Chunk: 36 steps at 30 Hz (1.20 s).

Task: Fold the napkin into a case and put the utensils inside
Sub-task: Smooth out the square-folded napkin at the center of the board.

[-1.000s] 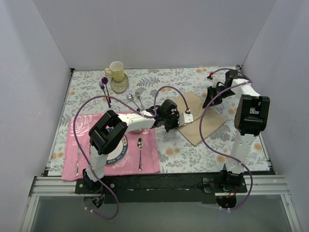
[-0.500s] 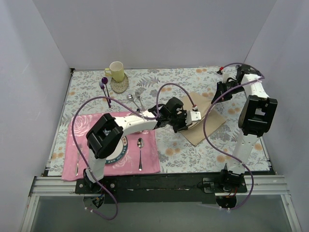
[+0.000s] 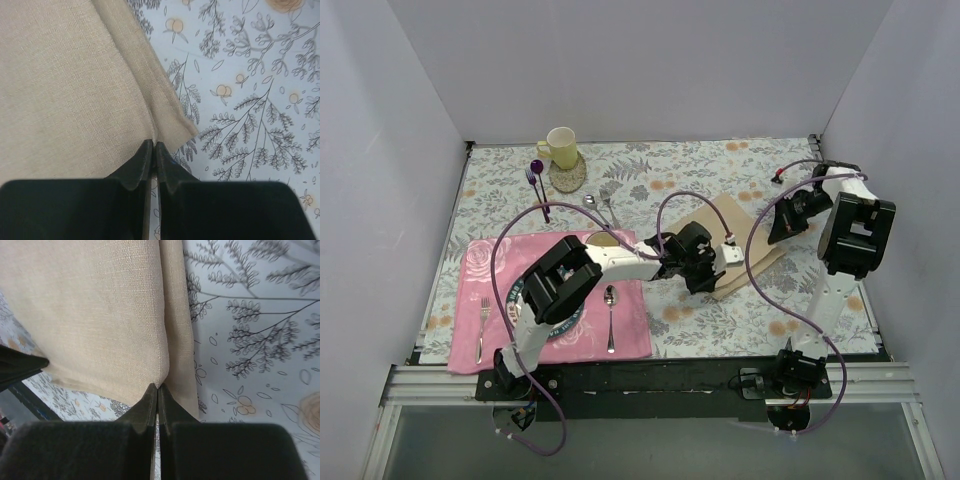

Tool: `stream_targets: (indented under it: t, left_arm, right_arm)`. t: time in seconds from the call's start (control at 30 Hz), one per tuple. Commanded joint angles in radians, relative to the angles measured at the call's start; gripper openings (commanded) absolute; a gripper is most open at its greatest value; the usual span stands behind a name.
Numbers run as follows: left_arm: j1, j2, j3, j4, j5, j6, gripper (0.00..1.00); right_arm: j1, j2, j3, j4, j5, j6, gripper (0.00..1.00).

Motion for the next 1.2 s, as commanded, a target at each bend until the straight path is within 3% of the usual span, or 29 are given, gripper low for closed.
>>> stream_targets:
  t: [0.0,0.17,0.43,0.63,0.73,0.87,0.97,1.1,1.17]
  left_arm:
    - [0.009,0.010,-0.030,-0.051,-0.023,0.002,0.00]
    - [0.088,0.007,-0.041,-0.134,-0.021,0.045,0.00]
    - [0.210,-0.135,-0.135,-0.293,0.006,0.334,0.00]
    - [0.234,-0.169,-0.148,-0.343,0.055,0.419,0.00]
    - [0.234,-0.150,-0.118,-0.334,0.063,0.395,0.00]
    - [0.234,-0.126,-0.090,-0.321,0.057,0.355,0.00]
    - [0.234,-0.134,-0.090,-0.317,0.058,0.353,0.00]
    - [0.234,-0.151,-0.101,-0.315,0.058,0.359,0.00]
    - [0.234,-0.168,-0.104,-0.315,0.058,0.359,0.00]
  right_arm:
    - [0.007,-0.002,-0.076,0.079,0.013,-0.021,0.01]
    - [0.021,-0.041,-0.152,0.110,0.006,-0.022,0.01]
    - [0.075,-0.222,-0.437,0.153,-0.139,0.007,0.01]
    - [0.096,-0.276,-0.492,0.177,-0.225,0.062,0.02]
    - [0.096,-0.271,-0.472,0.166,-0.211,0.077,0.24]
    - [0.095,-0.279,-0.471,0.168,-0.184,0.104,0.33]
    - [0.095,-0.265,-0.472,0.157,-0.165,0.107,0.24]
    - [0.095,-0.254,-0.468,0.157,-0.159,0.119,0.01]
    - [0.095,-0.253,-0.451,0.153,-0.176,0.128,0.01]
